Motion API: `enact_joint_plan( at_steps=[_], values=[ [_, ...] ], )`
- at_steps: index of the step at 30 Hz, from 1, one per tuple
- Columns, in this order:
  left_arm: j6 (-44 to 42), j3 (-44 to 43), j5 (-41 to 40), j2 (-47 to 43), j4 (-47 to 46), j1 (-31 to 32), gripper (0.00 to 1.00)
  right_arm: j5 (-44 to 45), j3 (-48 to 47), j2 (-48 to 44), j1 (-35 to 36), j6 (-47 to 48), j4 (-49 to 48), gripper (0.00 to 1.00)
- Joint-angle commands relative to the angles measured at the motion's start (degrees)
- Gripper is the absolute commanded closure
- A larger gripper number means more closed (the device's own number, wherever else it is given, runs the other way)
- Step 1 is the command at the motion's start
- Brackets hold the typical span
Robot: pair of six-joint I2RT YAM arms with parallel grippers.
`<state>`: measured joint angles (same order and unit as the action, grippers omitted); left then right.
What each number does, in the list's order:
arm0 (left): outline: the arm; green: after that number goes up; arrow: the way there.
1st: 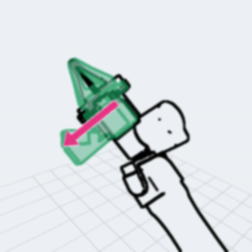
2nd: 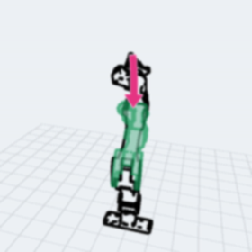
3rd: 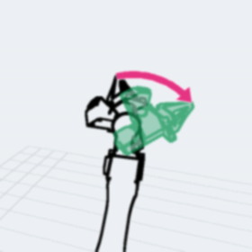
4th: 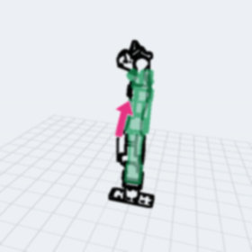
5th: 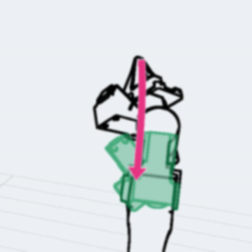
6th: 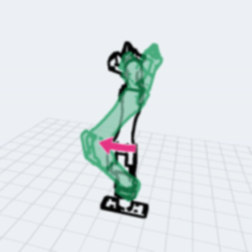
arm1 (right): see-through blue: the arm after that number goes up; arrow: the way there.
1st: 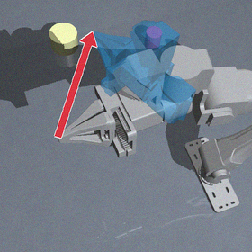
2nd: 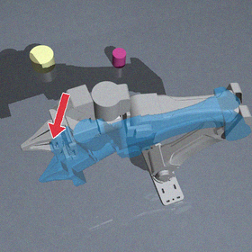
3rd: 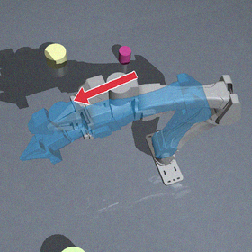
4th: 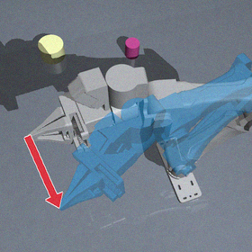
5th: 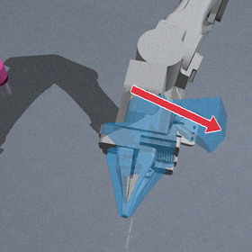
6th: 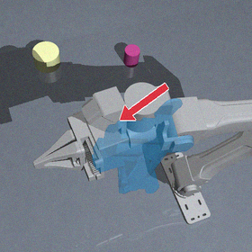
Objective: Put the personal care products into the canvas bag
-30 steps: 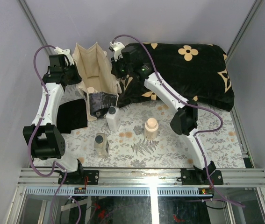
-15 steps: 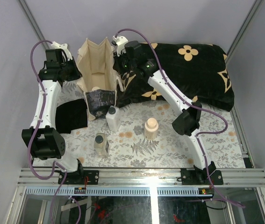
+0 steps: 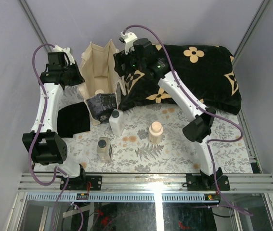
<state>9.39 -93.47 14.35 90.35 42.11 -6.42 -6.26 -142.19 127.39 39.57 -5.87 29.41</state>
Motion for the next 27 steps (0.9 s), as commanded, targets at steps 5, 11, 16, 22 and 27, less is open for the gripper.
enact_joint_plan(
  at_steps=[5, 11, 16, 22, 27],
  values=[
    [0.3, -0.2, -2.0, -1.4, -1.5, 0.1, 1.00, 18.6, 4.5, -13.1, -0.4, -0.2, 17.8, 0.03],
    [0.7, -0.6, -2.5, -1.0, -1.6, 0.1, 1.00, 19.0, 25.9, -24.1, -0.4, -11.6, 28.3, 0.06],
    [0.6, -0.3, -1.9, -0.5, -2.0, 0.0, 1.00, 14.1, 44.2, -31.6, -0.2, -16.8, 26.6, 0.06],
    [0.8, 0.3, -1.2, -0.2, -2.6, 0.1, 1.00, 11.6, 55.5, -37.9, 1.9, -17.3, 24.6, 0.02],
    [0.8, 0.5, -1.0, -0.6, -2.9, 0.0, 1.00, 9.9, 61.0, -40.0, 6.5, -15.9, 21.2, 0.00]
  ],
)
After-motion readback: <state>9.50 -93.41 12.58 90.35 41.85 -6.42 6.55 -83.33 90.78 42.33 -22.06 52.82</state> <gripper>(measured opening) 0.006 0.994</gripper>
